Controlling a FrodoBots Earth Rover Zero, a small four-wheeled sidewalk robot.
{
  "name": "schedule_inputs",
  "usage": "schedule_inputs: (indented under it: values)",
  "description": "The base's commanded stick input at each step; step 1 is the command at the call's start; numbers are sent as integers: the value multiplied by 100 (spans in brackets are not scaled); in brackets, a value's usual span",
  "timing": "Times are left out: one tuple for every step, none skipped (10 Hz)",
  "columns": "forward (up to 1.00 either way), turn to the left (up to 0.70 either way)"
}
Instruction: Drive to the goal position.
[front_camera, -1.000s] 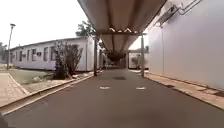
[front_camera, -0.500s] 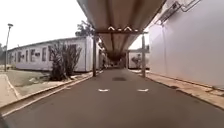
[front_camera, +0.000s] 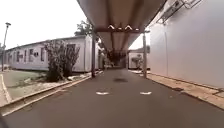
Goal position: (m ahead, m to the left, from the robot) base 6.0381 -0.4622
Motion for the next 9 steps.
schedule_inputs:
  values:
    - [50,0]
    - [50,0]
    - [50,0]
    - [50,0]
    - [50,0]
    - [50,0]
    - [50,0]
    - [50,0]
    - [50,0]
